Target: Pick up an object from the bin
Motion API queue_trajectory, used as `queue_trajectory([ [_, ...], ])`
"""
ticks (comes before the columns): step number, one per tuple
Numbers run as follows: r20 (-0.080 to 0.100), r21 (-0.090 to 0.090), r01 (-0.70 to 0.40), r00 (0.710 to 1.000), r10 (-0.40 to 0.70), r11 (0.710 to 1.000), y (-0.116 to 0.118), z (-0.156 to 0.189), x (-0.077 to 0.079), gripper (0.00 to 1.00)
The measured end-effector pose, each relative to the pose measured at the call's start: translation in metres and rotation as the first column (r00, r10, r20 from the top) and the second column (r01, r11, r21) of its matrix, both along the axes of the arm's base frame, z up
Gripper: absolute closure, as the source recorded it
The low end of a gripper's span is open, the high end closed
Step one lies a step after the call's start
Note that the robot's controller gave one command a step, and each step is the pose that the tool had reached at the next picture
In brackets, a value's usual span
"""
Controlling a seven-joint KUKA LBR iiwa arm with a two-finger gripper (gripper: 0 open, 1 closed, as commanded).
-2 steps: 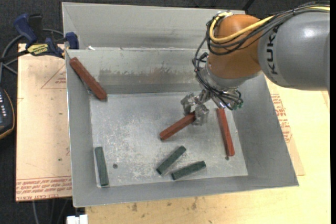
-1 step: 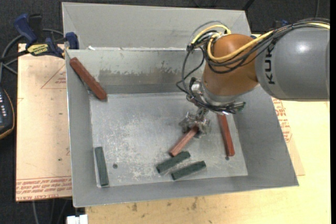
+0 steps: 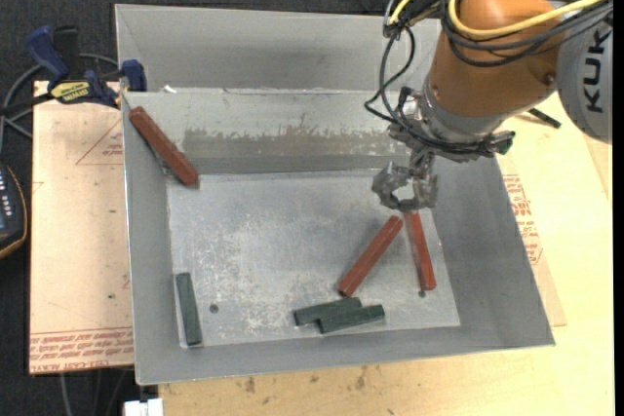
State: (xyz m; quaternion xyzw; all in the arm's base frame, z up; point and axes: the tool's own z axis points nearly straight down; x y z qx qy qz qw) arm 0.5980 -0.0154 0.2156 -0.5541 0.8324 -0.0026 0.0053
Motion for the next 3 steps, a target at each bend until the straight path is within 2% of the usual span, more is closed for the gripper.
queue_trajectory([
  [1, -0.009, 0.002, -0.001, 1.000, 0.001, 1.000, 0.001, -0.005, -0.002, 0.00],
  [2, -0.021, 0.001, -0.057, 0.998, 0.057, 0.998, -0.037, -0.120, -0.037, 0.00],
  [3, -0.014, 0.000, -0.209, 0.978, 0.209, 0.978, -0.031, -0.145, -0.027, 0.00],
])
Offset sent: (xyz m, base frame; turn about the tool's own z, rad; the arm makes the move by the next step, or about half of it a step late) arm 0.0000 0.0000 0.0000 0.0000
